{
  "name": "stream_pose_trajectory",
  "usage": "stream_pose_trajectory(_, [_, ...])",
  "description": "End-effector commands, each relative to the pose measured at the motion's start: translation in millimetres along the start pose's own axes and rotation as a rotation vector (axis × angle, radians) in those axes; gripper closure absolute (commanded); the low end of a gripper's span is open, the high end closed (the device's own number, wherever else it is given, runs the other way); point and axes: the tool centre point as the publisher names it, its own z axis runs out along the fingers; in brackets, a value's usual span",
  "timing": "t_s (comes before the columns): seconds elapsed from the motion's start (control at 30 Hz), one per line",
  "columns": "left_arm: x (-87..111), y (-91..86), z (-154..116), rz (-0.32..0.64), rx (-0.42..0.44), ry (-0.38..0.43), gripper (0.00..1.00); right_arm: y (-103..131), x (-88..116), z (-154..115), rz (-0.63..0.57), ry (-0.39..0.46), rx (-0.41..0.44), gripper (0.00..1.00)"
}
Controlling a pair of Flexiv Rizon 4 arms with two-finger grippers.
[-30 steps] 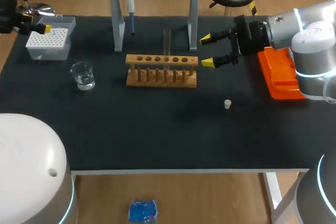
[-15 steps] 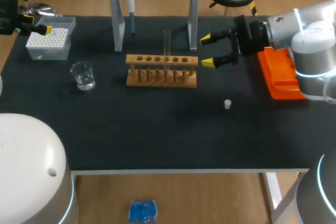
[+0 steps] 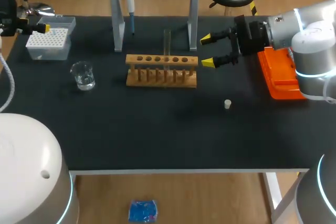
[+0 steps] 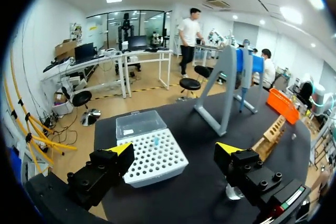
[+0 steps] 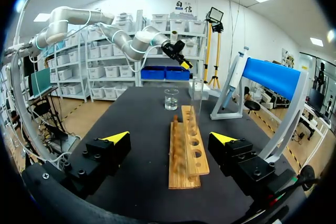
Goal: Invert the test tube, pick up the pipette, mount the tip to pipette, aspirate from beaker and dispense into the tube, eject the tip, return the pipette, and cap with the stopper.
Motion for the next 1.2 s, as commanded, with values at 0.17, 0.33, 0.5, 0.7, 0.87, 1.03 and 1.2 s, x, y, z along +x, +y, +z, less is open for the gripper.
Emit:
stream_pose_trajectory(0.17, [-15.4,0.3,38,-0.066,0.008,-0.101,0.0,0,1,0,-0.001,-0.002,0.001,0.0])
stream_pose_trajectory(0.33, [-21.9,3.0,46,-0.087,-0.002,-0.151,0.0,0,1,0,-0.001,-0.002,0.001,0.0])
stream_pose_trajectory(0.5, [-25.7,-2.7,52,-0.094,-0.021,-0.21,0.0,0,1,0,-0.001,-0.002,0.001,0.0])
stream_pose_trajectory(0.7, [-26.1,-5.7,59,-0.137,-0.022,-0.237,0.0,0,1,0,-0.001,-0.002,0.001,0.0])
stream_pose_trajectory(0.87, [-21.7,-2.0,66,-0.153,-0.028,-0.242,0.0,0,1,0,-0.001,-0.002,0.001,0.0])
stream_pose_trajectory(1.03, [-18.7,0.3,70,-0.181,-0.023,-0.253,0.0,0,1,0,-0.001,-0.002,0.001,0.0])
stream_pose_trajectory(1.2, [-13.8,2.2,73,-0.2,-0.017,-0.278,0.05,0,1,0,-0.001,-0.002,0.001,0.0])
